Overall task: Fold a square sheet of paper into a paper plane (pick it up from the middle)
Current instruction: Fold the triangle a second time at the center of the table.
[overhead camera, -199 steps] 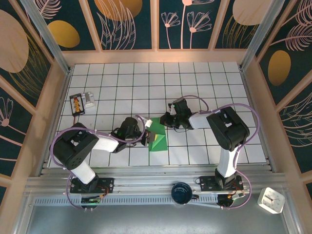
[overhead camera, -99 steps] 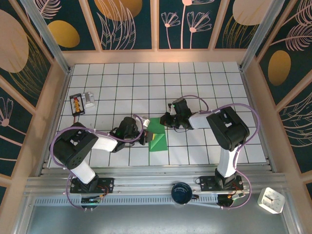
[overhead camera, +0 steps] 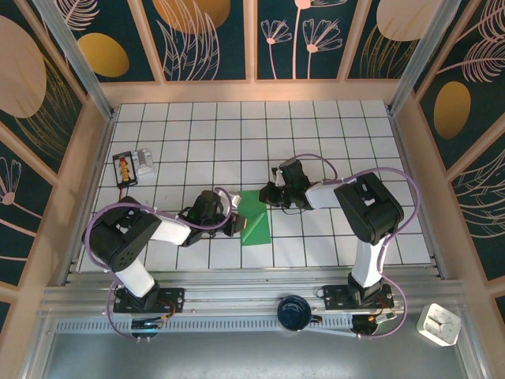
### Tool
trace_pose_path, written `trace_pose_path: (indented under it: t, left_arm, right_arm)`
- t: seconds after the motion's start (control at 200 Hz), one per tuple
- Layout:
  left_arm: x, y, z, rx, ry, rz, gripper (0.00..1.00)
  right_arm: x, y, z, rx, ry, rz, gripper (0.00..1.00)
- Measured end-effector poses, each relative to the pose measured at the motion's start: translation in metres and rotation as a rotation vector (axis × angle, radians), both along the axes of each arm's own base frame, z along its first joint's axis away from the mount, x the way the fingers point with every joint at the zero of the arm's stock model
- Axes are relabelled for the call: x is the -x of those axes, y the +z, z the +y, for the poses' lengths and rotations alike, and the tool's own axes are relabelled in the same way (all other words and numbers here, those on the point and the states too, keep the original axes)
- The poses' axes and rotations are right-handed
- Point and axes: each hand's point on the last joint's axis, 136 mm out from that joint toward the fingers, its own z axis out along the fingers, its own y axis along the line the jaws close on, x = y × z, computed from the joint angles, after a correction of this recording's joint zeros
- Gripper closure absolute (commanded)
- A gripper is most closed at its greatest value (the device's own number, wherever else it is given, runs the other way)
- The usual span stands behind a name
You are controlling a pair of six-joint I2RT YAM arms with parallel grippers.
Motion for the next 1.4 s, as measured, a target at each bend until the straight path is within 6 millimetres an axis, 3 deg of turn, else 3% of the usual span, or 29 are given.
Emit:
trace_pose_path:
  t: [1.401]
  left_arm:
    - [-0.0082,0.0006,0.0023,-0.013,0.013,-0.004,1.0]
  right_arm:
    - [0.0,-0.0006,0.0,0.001,0.002,-0.001,0.93]
